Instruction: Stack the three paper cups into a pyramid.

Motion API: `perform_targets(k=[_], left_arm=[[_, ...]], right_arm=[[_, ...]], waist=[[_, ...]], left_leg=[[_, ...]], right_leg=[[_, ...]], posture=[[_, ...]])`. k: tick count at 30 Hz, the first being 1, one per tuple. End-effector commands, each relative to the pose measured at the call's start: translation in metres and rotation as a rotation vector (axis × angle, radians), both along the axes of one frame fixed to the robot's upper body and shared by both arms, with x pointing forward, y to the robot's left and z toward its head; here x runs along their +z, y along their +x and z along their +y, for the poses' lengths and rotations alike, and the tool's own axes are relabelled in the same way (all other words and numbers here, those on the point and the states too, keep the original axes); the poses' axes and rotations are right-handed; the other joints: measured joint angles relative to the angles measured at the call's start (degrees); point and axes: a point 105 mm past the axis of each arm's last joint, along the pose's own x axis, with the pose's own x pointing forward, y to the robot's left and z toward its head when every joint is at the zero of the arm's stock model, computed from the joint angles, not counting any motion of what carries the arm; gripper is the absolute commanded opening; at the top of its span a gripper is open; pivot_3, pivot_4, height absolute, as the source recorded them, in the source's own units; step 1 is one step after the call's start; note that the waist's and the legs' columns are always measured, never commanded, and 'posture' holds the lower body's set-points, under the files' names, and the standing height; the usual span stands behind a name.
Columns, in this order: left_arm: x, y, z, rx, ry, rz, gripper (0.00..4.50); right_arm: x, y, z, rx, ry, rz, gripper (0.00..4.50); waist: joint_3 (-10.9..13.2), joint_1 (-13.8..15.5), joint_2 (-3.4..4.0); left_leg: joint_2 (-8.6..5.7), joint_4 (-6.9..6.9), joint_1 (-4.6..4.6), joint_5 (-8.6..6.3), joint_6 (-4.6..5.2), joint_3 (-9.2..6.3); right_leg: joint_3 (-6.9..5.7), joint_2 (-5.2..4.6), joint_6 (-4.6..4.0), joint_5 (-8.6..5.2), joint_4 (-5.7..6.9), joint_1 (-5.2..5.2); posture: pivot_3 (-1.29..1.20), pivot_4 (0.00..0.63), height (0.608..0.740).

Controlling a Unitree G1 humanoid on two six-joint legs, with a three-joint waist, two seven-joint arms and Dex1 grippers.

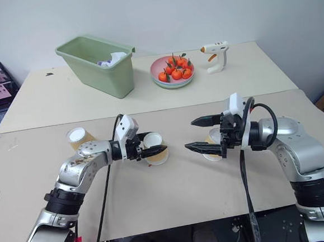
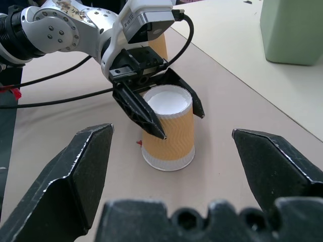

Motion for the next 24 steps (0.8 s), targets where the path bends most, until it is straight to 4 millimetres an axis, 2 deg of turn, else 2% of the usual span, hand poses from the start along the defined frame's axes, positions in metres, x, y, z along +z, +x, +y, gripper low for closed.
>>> perform_targets(k=[1, 2, 5, 6, 10, 16, 21, 24], left_arm=[[0.008, 0.003, -0.005, -0.015, -0.001, -0.043, 3.56], [0.008, 0.003, -0.005, -0.014, 0.0, -0.043, 3.56], [0.01, -0.004, -0.006, -0.058, -0.009, -0.019, 4.37], [0.011, -0.005, -0.006, -0.063, -0.009, -0.022, 4.45], [0.028, 0.008, -0.002, 0.047, -0.043, -0.119, 4.45], [0.081, -0.015, 0.002, 0.015, -0.16, -0.202, 4.45], [0.114, -0.025, 0.024, 0.084, -0.176, -0.299, 4.45], [0.131, -0.03, 0.05, 0.179, -0.195, -0.334, 4.45]], right_arm=[[0.012, -0.005, 0.001, 0.009, 0.011, -0.054, 4.5], [0.012, -0.005, 0.001, 0.008, 0.012, -0.055, 4.5], [0.012, -0.004, 0.001, 0.007, 0.013, -0.057, 4.5], [0.013, -0.004, 0.001, 0.007, 0.013, -0.056, 4.5], [0.013, -0.003, 0.002, 0.012, 0.014, -0.057, 4.5], [0.013, -0.003, 0.004, 0.025, 0.014, -0.052, 4.5], [0.015, -0.004, 0.005, 0.038, 0.018, -0.052, 4.5], [0.015, -0.003, 0.006, 0.041, 0.02, -0.051, 4.5]], waist=[[0.0, 0.1, 0.0], [0.0, 0.1, 0.0], [0.0, 0.0, 0.0], [0.0, 0.0, 0.0], [0.0, 0.1, 0.0], [0.0, 0.0, 0.0], [0.0, -0.2, 0.0], [0.0, -0.2, 0.0]], left_leg=[[0.0, 0.0, 0.0, 0.0, 0.0, 0.0], [0.0, 0.0, 0.0, 0.0, 0.0, 0.0], [0.0, 0.02, 0.02, 0.0, 0.0, 0.0], [0.0, 0.02, 0.01, 0.0, 0.0, 0.0], [0.0, 0.02, 0.0, 0.0, 0.0, 0.0], [0.01, 0.03, -0.02, 0.0, 0.0, 0.0], [0.01, 0.03, 0.02, 0.0, 0.0, 0.0], [0.01, 0.03, 0.01, 0.0, 0.0, 0.0]], right_leg=[[0.0, 0.0, 0.0, 0.0, 0.0, 0.0], [0.0, 0.0, 0.0, 0.0, 0.0, 0.0], [0.0, 0.0, 0.0, 0.0, 0.01, 0.01], [0.0, 0.0, 0.0, 0.0, 0.01, 0.01], [0.0, 0.0, 0.01, 0.01, 0.0, 0.01], [0.0, 0.0, 0.01, 0.01, 0.01, -0.01], [0.01, 0.0, 0.01, 0.01, 0.02, 0.0], [0.0, 0.0, 0.02, 0.01, 0.01, 0.0]], posture=[[0.0, 0.15, 0.725], [0.0, 0.15, 0.725], [0.0, 0.15, 0.725], [0.0, 0.15, 0.725], [0.0, 0.15, 0.725], [0.0, 0.15, 0.725], [0.0, 0.15, 0.725], [0.0, 0.15, 0.725]])
